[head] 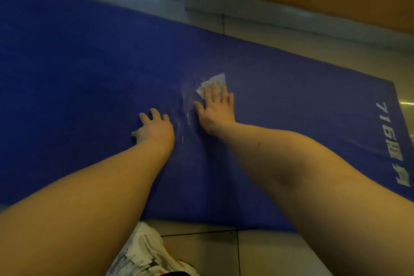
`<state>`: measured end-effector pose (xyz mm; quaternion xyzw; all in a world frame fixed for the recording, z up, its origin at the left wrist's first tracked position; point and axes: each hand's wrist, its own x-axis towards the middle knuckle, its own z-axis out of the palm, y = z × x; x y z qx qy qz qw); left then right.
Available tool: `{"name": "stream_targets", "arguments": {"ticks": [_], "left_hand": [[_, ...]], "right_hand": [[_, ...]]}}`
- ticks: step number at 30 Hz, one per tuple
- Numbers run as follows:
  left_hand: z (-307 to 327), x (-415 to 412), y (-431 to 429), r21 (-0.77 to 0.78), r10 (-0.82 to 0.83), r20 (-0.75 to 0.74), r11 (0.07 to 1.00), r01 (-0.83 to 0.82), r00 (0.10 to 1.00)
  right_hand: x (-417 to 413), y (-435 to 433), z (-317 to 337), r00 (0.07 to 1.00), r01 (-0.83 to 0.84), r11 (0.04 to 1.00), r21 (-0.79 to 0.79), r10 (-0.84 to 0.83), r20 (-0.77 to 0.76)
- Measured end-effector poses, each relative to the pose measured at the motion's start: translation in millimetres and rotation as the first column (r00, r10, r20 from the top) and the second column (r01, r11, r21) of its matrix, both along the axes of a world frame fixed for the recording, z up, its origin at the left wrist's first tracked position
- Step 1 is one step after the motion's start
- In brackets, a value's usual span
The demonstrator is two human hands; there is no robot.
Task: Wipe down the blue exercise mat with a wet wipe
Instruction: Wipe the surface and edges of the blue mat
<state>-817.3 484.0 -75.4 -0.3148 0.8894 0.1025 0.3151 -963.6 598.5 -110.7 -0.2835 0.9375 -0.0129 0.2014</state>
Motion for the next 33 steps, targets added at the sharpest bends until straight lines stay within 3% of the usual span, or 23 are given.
{"name": "stream_targets", "arguments": {"ticks": [4, 6, 9, 14, 18, 26, 30, 33], "left_hand": [[-2, 6, 1, -0.032, -0.047, 0.005, 0.998, 0.047, 0.999], [-2, 6, 2, -0.046, -0.055, 0.002, 0.997, 0.055, 0.998], [-1, 2, 3, -0.062, -0.063, 0.020, 0.996, 0.064, 0.998], [1, -4, 3, -0.069, -0.066, 0.031, 0.995, 0.068, 0.997], [1, -1, 0, -0.069, -0.085, 0.028, 0.994, 0.087, 0.996], [3, 2, -1, -0.080, -0.111, 0.027, 0.990, 0.113, 0.993], [3, 1, 0, -0.089, -0.129, 0.027, 0.987, 0.130, 0.991], [9, 1, -4, -0.071, -0.145, 0.035, 0.987, 0.147, 0.989]], "right_hand": [[-54, 43, 6, 0.945, 0.326, 0.941, 0.089, -0.327, -0.003], [-63, 45, 8, 0.922, 0.384, 0.918, 0.098, -0.387, 0.014], [-52, 20, 1, 0.953, 0.303, 0.951, 0.060, -0.303, 0.003], [20, -38, -2, 1.000, -0.009, 0.996, -0.087, 0.009, -0.003], [35, -39, -5, 0.995, -0.092, 0.989, -0.118, 0.095, 0.022], [-51, 39, 4, 0.955, 0.296, 0.955, -0.009, -0.296, -0.022], [-44, 23, 2, 0.956, 0.292, 0.956, -0.023, -0.291, 0.023], [-17, -15, -4, 0.986, 0.162, 0.986, -0.037, -0.161, 0.035]]}}
